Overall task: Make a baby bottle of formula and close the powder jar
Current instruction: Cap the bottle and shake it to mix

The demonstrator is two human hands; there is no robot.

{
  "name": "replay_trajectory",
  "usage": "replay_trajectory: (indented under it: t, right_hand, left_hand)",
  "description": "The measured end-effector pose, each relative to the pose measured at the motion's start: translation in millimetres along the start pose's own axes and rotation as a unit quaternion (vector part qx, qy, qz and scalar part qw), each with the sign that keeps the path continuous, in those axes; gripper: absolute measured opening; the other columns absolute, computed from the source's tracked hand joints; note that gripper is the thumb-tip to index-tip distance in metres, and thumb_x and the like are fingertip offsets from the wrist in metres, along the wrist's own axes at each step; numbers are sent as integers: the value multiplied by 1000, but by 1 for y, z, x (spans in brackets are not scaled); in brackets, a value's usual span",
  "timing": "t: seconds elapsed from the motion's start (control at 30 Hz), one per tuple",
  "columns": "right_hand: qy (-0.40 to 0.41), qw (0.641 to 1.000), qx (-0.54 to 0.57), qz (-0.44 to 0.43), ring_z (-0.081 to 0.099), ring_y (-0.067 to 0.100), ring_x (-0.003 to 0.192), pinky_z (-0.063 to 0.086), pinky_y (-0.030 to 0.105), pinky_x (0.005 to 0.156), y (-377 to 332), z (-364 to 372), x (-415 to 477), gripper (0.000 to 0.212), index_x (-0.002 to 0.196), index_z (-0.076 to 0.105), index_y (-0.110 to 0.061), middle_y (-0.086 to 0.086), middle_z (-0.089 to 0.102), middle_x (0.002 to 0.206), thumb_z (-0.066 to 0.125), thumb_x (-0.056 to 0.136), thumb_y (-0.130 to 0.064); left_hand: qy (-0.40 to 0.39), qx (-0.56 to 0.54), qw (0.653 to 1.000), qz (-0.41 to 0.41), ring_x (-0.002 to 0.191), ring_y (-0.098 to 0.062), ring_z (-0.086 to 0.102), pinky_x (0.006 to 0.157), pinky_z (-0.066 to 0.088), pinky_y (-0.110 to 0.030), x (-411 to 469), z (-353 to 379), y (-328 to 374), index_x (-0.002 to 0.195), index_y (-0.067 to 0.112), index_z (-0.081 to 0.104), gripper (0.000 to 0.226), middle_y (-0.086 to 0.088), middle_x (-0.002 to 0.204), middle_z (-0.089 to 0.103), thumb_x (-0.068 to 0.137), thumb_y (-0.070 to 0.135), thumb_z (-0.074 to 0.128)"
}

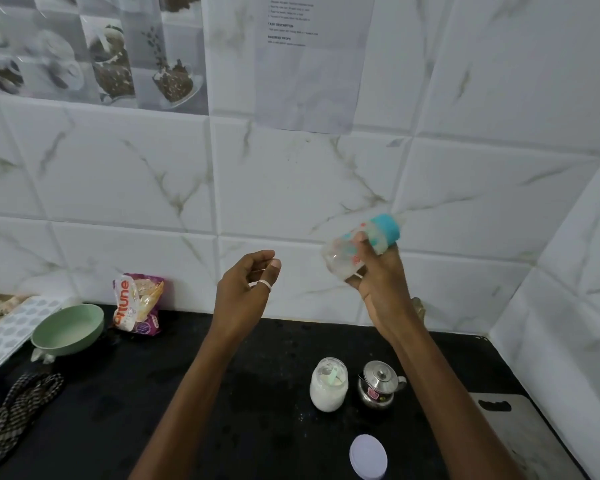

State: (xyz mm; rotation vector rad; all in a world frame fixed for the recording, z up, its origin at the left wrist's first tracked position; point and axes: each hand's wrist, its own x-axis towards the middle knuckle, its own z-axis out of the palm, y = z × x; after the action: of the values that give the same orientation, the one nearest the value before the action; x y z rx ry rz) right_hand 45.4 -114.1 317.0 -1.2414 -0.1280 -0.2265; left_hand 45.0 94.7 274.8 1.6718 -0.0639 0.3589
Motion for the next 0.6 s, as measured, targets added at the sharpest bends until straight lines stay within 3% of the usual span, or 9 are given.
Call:
replay_trajectory:
  t: [0.1, 0.23, 0.37, 0.5, 0.6]
  right_hand:
    - [-60, 994, -87, 19, 68, 26, 118, 61, 42, 86, 3, 0, -6, 53, 128, 55, -25, 3, 68, 120, 71, 80, -41]
    - [13, 1000, 26, -3, 68, 27, 118, 60, 49, 89, 1, -2, 0, 58, 131, 53, -20, 6, 67, 124, 72, 80, -41]
    - [-71, 992, -99, 36, 67, 26, 119, 61, 44, 90, 7, -1, -6, 58, 131, 52, -25, 4, 67, 125, 71, 80, -42]
    - [22, 999, 44, 7, 68, 27, 118, 60, 52, 90, 2, -4, 1, 58, 134, 52, -16, 6, 67, 123, 69, 83, -37]
    - [-22, 998, -47, 21, 68, 27, 119, 61, 45, 88, 5, -3, -2, 59, 134, 51, -18, 7, 67, 123, 70, 82, -40]
  left_hand:
    - [4, -3, 1000, -1, 107, -6, 71, 102, 57, -39, 1, 0, 1, 118, 37, 69, 18, 14, 113, 75, 100, 37, 67]
    - [1, -9, 1000, -1, 106, -6, 71, 102, 57, -39, 1, 2, 0, 116, 38, 70, 16, 15, 111, 76, 100, 37, 68]
    - [0, -4, 1000, 3, 106, -7, 71, 101, 58, -39, 3, 5, 1, 116, 38, 69, 16, 15, 112, 75, 100, 36, 68]
    - [0, -3, 1000, 4, 106, -6, 71, 101, 58, -38, 4, 5, 1, 117, 38, 69, 17, 13, 111, 76, 100, 37, 67]
    - [4, 0, 1000, 3, 105, -6, 71, 101, 57, -40, 6, 5, 1, 116, 37, 70, 16, 13, 110, 76, 100, 36, 68]
